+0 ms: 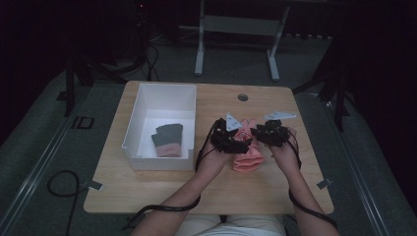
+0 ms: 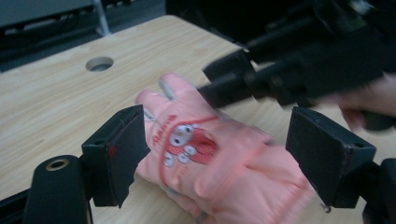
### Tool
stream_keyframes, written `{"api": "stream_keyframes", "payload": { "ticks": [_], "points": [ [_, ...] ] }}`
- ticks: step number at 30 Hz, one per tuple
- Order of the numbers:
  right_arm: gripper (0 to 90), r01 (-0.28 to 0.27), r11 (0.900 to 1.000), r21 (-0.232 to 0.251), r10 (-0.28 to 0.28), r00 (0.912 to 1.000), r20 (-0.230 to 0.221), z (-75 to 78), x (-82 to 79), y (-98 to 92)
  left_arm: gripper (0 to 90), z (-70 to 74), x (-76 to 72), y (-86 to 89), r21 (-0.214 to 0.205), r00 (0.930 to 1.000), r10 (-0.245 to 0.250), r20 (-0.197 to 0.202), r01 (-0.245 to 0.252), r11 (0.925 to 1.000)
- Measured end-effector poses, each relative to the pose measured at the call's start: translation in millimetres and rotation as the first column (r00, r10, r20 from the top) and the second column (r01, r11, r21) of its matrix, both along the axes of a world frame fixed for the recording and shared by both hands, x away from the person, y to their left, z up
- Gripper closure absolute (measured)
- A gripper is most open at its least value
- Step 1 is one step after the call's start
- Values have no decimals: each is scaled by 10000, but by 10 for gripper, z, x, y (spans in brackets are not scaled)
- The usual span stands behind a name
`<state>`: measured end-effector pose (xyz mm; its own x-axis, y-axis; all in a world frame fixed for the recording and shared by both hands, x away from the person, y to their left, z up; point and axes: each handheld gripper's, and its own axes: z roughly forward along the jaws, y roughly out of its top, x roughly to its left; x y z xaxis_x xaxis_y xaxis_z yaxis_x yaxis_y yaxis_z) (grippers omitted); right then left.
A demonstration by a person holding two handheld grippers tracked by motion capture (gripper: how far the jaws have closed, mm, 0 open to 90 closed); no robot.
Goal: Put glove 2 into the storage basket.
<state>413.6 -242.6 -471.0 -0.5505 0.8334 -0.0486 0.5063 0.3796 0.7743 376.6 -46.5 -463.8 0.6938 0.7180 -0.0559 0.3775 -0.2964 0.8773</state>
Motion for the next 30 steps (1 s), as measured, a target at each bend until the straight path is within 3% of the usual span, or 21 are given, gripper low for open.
{"api": "stream_keyframes", "payload": {
  "ticks": [3, 7, 8, 9, 10, 14, 16, 17, 20, 22, 26, 28, 29, 30],
  "points": [
    [609, 118, 9999, -60, -119, 9995, -297, -114, 10, -11, 203, -89, 121, -49, 345, 9990, 184, -402, -170, 9993],
    [581, 105, 9998, -194, -118, 9975, -704, -279, 3, -125, 203, -271, 261, -91, 692, 9905, 238, -1358, -145, 9975],
    [576, 108, 9998, -148, -119, 9968, -785, -302, 4, -159, 202, -328, 300, -94, 597, 9821, 110, -1882, 2, 9982],
    [573, 133, 9999, -59, -137, 9963, -844, -314, 1, -186, 202, -395, 356, -90, 465, 9658, 63, -2592, 60, 9989],
    [571, 130, 9999, -7, -130, 9959, -893, -322, -1, -203, 197, -449, 393, -85, 483, 9576, 114, -2879, 26, 9988],
    [560, 13, 9999, -113, -24, 9950, -1001, -374, -14, -205, 204, -557, 483, -23, 421, 9414, 569, -3325, -454, 9981],
    [547, 20, 10000, -10, -21, 9937, -1120, -395, -3, -212, 212, -649, 541, -1, 282, 9205, 490, -3877, -413, 9988],
    [547, 20, 10000, -10, -21, 9937, -1120, -395, -3, -212, 212, -649, 541, -1, 282, 9205, 490, -3877, -413, 9988],
    [520, 17, 10000, -43, -24, 9882, -1532, -454, 35, -194, 236, -745, 596, 15, 9, 9047, 275, -4252, -299, 9996],
    [481, 85, 9999, 94, -68, 9852, -1713, -482, 66, -211, 239, -780, 611, 11, -112, 9052, 206, -4245, -280, 9995],
    [483, 64, 9974, 719, 110, 9710, -2389, -545, 136, -261, 382, -859, 666, -3, -723, 8858, -492, -4615, 178, 9972],
    [532, 35, 9941, 1084, 263, 9618, -2723, -576, 175, -277, 444, -869, 690, -15, -750, 8835, -590, -4647, 271, 9968],
    [555, -27, 9922, 1243, 378, 9588, -2814, -586, 186, -278, 459, -878, 707, -12, -879, 8782, -664, -4736, 278, 9957],
    [588, -66, 9911, 1331, 446, 9577, -2843, -597, 192, -266, 499, -884, 713, -9, -900, 8787, -720, -4720, 333, 9954]
  ]
}}
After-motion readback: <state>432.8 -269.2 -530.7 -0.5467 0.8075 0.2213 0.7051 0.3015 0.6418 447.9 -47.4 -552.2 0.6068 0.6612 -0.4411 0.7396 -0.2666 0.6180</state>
